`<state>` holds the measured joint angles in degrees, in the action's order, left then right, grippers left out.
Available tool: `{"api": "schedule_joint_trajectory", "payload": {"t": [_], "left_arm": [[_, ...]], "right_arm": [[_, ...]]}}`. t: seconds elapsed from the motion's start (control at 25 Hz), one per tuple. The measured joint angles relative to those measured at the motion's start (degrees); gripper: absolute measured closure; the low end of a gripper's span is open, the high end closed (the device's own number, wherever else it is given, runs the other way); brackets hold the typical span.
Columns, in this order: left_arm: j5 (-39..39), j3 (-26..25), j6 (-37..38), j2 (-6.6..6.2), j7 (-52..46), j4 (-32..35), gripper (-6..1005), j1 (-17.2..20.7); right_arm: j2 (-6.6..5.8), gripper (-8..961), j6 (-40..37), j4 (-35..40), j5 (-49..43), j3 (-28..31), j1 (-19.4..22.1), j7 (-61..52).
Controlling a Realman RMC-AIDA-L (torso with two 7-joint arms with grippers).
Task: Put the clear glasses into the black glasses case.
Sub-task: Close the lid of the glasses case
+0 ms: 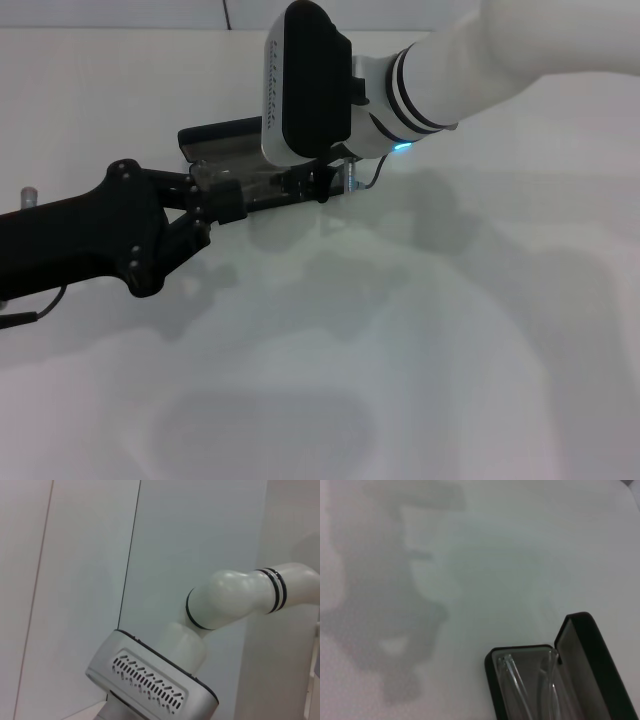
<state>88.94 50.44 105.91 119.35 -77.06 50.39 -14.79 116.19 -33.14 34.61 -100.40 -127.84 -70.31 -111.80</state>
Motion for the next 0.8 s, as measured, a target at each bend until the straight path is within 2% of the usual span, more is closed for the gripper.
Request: {"api": "schedule_joint_trajectory", "payload": {"t": [0.24,0.4,0.48,0.6,0.8], "left_arm": [[-0.2,0.0,-0.4,0.0,0.1,0.1,910,-0.1],[-0.9,-1.3,-1.9,0.05,0.1,0.1,909,-0.2],[-1.8,-3.9,-2.4,0.13,-0.1,0.0,909,-0.1],[-3.1,-7.7,-2.8,0.15,-0.4,-0.6,909,-0.1],[-5.6,-10.4,-6.2,0.18,-1.3,-3.2,908,-3.0]], "right_arm": [[0.0,736,0.2,1.6,0.0,0.0,1.3,0.0],[0.06,735,0.1,5.4,-0.4,0.5,5.2,0.2],[0.07,735,0.2,7.8,-0.5,1.3,7.7,0.9],[0.08,735,0.8,12.5,-0.5,4.1,14.1,3.3],[0.02,734,0.7,25.4,0.0,12.0,32.0,12.1]]}}
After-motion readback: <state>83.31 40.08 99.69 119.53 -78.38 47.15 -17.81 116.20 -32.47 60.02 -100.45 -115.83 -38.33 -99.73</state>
